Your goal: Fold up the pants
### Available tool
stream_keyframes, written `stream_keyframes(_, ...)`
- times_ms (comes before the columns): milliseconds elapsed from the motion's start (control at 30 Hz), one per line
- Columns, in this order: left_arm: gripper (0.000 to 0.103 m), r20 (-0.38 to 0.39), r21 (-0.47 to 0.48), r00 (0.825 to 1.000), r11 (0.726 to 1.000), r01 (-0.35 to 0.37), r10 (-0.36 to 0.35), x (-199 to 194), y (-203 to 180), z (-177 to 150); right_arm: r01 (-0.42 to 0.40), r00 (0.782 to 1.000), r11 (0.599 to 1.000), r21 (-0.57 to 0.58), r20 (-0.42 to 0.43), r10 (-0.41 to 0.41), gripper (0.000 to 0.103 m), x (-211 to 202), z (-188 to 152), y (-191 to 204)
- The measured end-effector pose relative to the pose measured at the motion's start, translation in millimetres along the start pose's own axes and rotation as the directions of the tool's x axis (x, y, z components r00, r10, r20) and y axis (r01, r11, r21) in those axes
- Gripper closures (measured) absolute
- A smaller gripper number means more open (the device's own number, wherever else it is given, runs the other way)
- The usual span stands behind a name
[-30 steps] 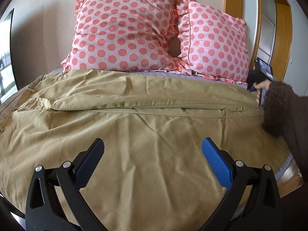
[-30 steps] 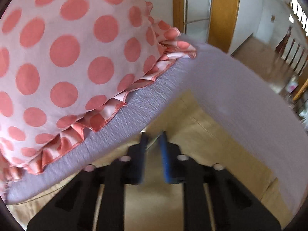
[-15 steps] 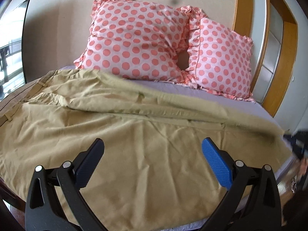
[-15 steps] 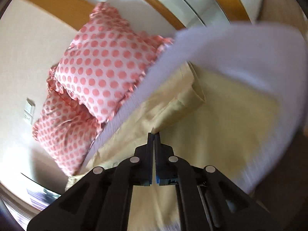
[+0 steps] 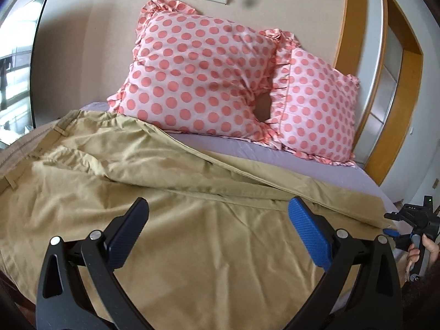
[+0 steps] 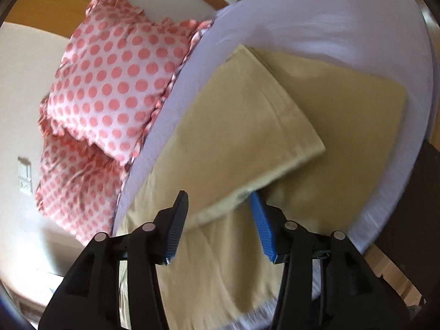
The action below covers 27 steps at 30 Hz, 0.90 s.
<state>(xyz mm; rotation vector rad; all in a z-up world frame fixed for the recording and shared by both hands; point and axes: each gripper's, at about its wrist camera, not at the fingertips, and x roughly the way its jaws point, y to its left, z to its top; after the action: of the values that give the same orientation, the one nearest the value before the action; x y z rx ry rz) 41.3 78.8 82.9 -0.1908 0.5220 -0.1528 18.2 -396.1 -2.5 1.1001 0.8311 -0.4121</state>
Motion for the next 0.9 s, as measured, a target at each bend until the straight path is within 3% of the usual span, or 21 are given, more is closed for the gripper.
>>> stream_keyframes(33, 0.002, -0.002, 0.000, 1.000, 1.000, -0.008, 0.008, 2, 4, 3, -0.026, 1.000, 1.000, 0.005, 0.009, 0.026, 0.098, 3, 2, -2)
stream_keyframes(167, 0.002, -0.037, -0.087, 0.999, 0.996, -0.018, 0.015, 17, 38, 29, -0.191, 0.974, 0.981, -0.027, 0.118, 0.192, 0.100, -20, 1, -11)
stream_keyframes(300, 0.011, -0.104, -0.179, 0.993, 0.982, -0.068, 0.049, 54, 78, 63, -0.250, 0.953, 0.965, -0.073, 0.156, 0.259, 0.100, -37, 1, -7)
stream_keyframes(367, 0.015, -0.138, -0.185, 0.985, 0.974, -0.127, 0.102, 82, 93, 81, -0.261, 0.949, 0.962, -0.083, 0.160, 0.271, 0.100, -39, 3, -4)
stream_keyframes(500, 0.016, -0.230, -0.188, 0.956, 0.955, -0.229, 0.184, 141, 116, 107, -0.278, 0.945, 0.957, -0.085, 0.155, 0.289, 0.100, -41, 7, -6)
stream_keyframes(600, 0.028, -0.306, -0.220, 0.926, 0.931, -0.293, 0.219, 182, 138, 118, -0.282, 0.943, 0.955, -0.091, 0.155, 0.294, 0.101, -41, 10, -4)
stream_keyframes(700, 0.054, -0.379, -0.270, 0.894, 0.896, -0.353, 0.238, 212, 160, 118, -0.288, 0.942, 0.954, -0.088, 0.153, 0.298, 0.100, -38, 11, -2)
stream_keyframes(733, 0.079, -0.400, -0.302, 0.891, 0.887, -0.350, 0.216, 218, 169, 114, -0.289, 0.942, 0.953, -0.088, 0.153, 0.299, 0.100, -36, 12, 1)
stream_keyframes(767, 0.094, -0.404, -0.340, 0.897, 0.881, -0.329, 0.179, 219, 176, 110, -0.291, 0.941, 0.952, -0.092, 0.154, 0.302, 0.100, -35, 14, 2)
stream_keyframes(833, 0.099, -0.369, -0.385, 0.916, 0.872, -0.302, 0.155, 204, 183, 105, -0.292, 0.939, 0.951, -0.102, 0.156, 0.305, 0.100, -37, 15, 6)
stream_keyframes(900, 0.100, -0.289, -0.350, 0.941, 0.896, -0.273, 0.174, 163, 173, 105, -0.300, 0.933, 0.947, -0.115, 0.173, 0.317, 0.100, -46, 18, 7)
